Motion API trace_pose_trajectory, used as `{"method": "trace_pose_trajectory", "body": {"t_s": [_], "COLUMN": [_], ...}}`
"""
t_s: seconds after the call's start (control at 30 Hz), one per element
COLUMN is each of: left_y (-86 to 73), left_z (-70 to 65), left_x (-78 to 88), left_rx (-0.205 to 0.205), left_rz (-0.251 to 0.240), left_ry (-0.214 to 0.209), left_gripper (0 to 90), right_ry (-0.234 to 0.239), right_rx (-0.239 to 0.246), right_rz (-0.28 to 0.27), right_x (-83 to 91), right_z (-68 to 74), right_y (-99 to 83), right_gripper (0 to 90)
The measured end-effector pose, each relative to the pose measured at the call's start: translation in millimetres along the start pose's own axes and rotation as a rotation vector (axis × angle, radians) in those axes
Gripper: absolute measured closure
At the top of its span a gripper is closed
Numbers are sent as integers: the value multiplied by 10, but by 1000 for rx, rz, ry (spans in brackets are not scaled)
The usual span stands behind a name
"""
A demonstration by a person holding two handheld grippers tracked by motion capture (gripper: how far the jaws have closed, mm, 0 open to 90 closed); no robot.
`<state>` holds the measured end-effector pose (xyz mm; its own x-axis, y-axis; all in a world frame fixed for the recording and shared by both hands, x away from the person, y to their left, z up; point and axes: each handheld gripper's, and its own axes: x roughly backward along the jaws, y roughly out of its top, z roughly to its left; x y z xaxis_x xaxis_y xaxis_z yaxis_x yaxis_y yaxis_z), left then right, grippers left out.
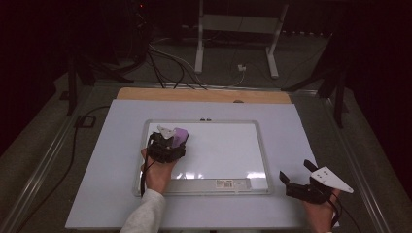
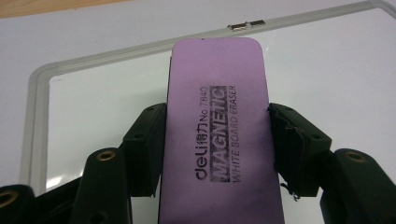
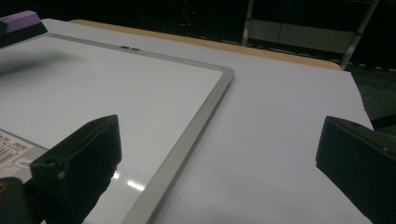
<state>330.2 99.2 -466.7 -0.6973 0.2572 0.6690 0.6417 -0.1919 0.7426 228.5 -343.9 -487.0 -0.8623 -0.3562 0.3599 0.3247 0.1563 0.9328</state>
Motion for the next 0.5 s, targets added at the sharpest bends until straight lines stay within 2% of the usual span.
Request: {"method": "trace_pose_trajectory", "body": {"t_s": [0.2,0.5], "left_y": [-49,-169], "left_z": [7,54], "left_x": [70,146], "left_rx": [-8,1], "left_rz": [6,17], "left_ry": [3,4], "left_gripper": [415,415], "right_ry": [-1,1], "right_rx": [2,3], "right_rz": [-1,0], "right_x": [3,2], "right_z": [5,10], "right_y": [3,2], "right_gripper": [7,6]}}
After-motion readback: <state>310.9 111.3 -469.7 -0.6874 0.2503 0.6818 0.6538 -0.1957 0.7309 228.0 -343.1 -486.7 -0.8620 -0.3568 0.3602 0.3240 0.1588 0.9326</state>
